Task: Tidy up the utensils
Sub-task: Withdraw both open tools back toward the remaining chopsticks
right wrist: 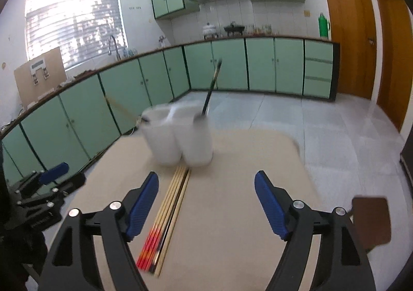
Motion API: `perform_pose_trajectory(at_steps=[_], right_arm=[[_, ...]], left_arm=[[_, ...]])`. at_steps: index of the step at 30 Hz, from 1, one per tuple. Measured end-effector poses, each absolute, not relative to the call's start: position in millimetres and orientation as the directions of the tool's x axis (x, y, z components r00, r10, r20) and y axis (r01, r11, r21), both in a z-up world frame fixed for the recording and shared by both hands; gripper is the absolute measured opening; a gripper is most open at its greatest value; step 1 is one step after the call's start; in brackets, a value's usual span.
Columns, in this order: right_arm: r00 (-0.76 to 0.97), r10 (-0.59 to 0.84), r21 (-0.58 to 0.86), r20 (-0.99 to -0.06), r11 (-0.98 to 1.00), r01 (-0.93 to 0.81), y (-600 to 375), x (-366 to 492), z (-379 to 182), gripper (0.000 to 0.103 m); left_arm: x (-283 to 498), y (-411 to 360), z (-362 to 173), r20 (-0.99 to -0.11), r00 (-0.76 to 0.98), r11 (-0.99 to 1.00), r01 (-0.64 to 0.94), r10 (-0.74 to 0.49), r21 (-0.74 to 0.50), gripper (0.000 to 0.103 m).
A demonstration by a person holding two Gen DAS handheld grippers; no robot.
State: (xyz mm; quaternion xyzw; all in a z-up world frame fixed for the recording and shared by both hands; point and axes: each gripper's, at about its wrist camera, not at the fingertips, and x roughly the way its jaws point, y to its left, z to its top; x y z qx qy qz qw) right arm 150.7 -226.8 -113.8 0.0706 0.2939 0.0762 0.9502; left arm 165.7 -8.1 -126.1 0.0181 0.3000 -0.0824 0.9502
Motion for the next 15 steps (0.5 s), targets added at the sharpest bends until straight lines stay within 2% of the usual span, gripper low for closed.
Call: perform_pose_trajectory(at_steps=[7,15], right_arm=[[0.733,0.188,0.162,-0.653,0.981,-0.107,-193,125,-176,0.074],[0.662,0.202,0.158,-0.722,0.979,-0.126,-168,117,-208,0.062]], left_arm=[[145,4,-180,-0.678,0.728,0.992,0.128,-0.101,-0.01,0.063],[138,9,-209,-0.736,0.673,0.995,0.103,-0.073,-0.005,0.065]])
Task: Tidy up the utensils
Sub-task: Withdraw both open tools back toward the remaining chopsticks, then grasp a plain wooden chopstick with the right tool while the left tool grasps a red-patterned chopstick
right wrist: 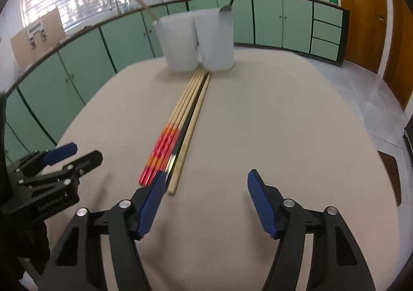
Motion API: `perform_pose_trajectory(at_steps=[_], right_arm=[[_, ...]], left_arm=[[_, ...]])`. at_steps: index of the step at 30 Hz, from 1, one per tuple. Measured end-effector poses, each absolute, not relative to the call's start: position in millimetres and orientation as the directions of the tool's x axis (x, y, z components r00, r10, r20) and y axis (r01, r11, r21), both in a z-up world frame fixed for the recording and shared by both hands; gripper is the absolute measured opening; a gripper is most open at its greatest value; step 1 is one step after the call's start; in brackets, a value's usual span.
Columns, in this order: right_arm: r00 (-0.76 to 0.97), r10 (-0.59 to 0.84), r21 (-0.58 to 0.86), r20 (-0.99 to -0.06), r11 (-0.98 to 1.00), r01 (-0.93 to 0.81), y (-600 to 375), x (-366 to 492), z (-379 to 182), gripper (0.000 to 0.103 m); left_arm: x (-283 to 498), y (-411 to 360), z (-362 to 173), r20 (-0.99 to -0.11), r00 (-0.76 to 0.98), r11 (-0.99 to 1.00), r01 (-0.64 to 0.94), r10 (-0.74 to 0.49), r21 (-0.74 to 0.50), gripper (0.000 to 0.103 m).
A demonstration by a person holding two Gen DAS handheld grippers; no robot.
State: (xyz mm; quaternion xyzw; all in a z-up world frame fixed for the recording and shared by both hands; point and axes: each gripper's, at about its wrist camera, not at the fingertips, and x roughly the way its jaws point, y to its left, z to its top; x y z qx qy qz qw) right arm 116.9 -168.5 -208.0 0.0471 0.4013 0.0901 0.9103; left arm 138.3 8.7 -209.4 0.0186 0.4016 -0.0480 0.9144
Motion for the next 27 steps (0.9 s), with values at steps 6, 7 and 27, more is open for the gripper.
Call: perform_pose_trajectory(at_steps=[6,7,27], right_arm=[[0.637,0.199,0.142,-0.745,0.98,-0.14,-157,118,-215,0.055],[0.634,0.198,0.141,-0.747,0.98,-0.14,-157,119,-215,0.054],[0.625,0.182,0.125,-0.759,0.983,-0.134,-153,127,-217,0.027]], left_arm=[[138,6,-215,-0.747,0.661,0.995,0.1,-0.069,-0.003,0.066],[137,6,-215,-0.748,0.66,0.995,0.1,-0.07,-0.004,0.066],[137,-1,-212,-0.75,0.657,0.994,0.111,-0.077,-0.005,0.07]])
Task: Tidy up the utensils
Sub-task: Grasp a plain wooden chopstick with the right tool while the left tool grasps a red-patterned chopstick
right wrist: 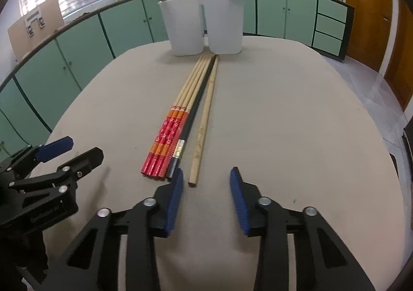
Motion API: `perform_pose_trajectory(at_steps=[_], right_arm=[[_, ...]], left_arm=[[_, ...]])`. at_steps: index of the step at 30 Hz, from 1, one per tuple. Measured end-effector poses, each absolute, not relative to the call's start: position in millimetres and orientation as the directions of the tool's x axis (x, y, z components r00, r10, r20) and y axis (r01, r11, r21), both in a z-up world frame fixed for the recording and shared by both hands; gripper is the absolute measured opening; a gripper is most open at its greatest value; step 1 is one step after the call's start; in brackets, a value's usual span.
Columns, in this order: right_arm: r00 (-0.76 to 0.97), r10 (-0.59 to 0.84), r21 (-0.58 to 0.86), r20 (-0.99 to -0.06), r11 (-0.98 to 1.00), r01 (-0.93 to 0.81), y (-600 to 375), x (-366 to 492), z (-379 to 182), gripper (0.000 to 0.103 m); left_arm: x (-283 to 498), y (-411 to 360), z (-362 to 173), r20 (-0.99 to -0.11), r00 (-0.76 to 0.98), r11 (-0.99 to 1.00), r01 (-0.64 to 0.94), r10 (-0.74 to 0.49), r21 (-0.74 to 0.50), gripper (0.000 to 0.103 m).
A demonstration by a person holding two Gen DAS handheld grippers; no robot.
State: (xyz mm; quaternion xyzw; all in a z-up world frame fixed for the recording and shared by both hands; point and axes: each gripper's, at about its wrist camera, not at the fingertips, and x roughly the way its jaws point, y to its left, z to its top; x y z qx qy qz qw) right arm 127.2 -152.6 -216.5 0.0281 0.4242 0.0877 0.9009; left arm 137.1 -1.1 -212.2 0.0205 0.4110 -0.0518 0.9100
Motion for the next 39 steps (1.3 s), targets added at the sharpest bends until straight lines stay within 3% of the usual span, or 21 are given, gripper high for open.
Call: perform_pose_trajectory(at_steps=[3,17,39], right_arm=[[0.619,0.196,0.135,-0.761,0.98,-0.144,-152,128,-218,0.008],[0.641,0.134,0.12,-0.756,0.991,-0.066,-188,118,-217,0.007],[0.637,0.158,0.145,-0.755,0.987,-0.072,-192,120,-219,0.007]], left_arm=[[137,-3,-211,-0.75,0.656,0.993,0.114,-0.082,-0.009,0.07],[143,-33,-217,-0.767,0.625,0.983,0.176,-0.147,-0.045,0.07],[152,-37,-225,-0.789,0.608,0.989,0.145,-0.092,-0.003,0.07]])
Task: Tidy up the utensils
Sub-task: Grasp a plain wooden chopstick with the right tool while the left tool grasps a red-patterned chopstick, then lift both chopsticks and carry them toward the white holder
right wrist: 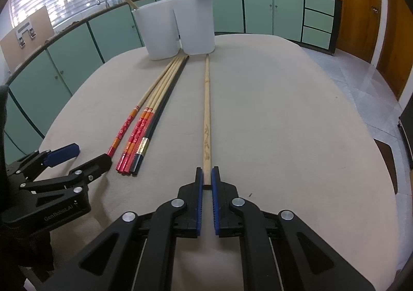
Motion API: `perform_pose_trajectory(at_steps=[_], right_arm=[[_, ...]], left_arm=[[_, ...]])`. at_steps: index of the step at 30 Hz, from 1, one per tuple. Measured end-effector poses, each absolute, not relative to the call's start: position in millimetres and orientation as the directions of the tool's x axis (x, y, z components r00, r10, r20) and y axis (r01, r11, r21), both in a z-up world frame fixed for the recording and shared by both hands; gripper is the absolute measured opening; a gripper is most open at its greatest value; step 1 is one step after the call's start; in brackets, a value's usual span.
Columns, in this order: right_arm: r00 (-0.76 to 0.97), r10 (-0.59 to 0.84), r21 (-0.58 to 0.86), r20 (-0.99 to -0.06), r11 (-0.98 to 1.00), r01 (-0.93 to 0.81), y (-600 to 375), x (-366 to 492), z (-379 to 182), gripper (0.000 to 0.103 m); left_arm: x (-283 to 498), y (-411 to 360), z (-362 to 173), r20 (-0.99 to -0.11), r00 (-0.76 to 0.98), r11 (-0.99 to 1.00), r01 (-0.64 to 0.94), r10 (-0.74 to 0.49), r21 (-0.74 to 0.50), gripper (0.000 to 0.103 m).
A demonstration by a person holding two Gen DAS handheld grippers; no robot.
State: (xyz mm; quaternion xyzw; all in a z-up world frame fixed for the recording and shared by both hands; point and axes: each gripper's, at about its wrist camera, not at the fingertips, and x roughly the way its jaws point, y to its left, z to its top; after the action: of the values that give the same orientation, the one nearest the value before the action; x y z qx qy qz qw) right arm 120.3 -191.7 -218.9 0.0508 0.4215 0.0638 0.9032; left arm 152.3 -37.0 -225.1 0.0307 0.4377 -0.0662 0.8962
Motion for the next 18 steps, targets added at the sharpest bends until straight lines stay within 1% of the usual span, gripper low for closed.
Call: perform_pose_trajectory(at_steps=[3,5,6,8,9,10,11,12,14,15,18], right_arm=[[0.635,0.166,0.155,-0.755,0.985,-0.073,-192,120,-219,0.008],[0.633,0.172,0.163,-0.755,0.984,-0.074,-193,120,-220,0.008],[0.632,0.173,0.163,-0.756,0.984,-0.074,-193,121,-220,0.008],[0.631,0.172,0.161,-0.757,0.984,-0.075,-193,121,-220,0.008],[0.631,0.169,0.157,-0.758,0.985,-0.075,-192,121,-220,0.008],[0.631,0.167,0.155,-0.758,0.985,-0.075,-192,121,-220,0.008],[0.631,0.164,0.151,-0.758,0.986,-0.075,-192,121,-220,0.008],[0.631,0.162,0.148,-0.758,0.986,-0.075,-191,121,-220,0.008],[0.632,0.159,0.144,-0.759,0.987,-0.075,-191,121,-220,0.007],[0.632,0.156,0.141,-0.759,0.987,-0.075,-191,121,-220,0.007],[0.633,0.156,0.14,-0.758,0.987,-0.075,-191,122,-219,0.007]], left_arm=[[152,-41,-225,-0.786,0.609,0.988,0.154,-0.104,-0.012,0.065],[151,-42,-225,-0.783,0.612,0.987,0.159,-0.112,-0.018,0.053],[150,-44,-224,-0.781,0.613,0.986,0.165,-0.119,-0.021,0.051],[150,-46,-224,-0.779,0.614,0.985,0.173,-0.125,-0.022,0.037],[150,-46,-224,-0.779,0.613,0.984,0.178,-0.131,-0.026,0.033],[149,-46,-224,-0.779,0.612,0.983,0.182,-0.136,-0.029,0.024],[150,-48,-225,-0.78,0.61,0.982,0.188,-0.141,-0.031,0.019],[149,-48,-225,-0.78,0.609,0.981,0.191,-0.142,-0.03,0.017],[148,-51,-225,-0.781,0.608,0.98,0.197,-0.145,-0.029,0.008],[148,-53,-225,-0.781,0.607,0.98,0.199,-0.147,-0.03,0.006],[148,-55,-225,-0.78,0.608,0.979,0.2,-0.145,-0.026,0.005]])
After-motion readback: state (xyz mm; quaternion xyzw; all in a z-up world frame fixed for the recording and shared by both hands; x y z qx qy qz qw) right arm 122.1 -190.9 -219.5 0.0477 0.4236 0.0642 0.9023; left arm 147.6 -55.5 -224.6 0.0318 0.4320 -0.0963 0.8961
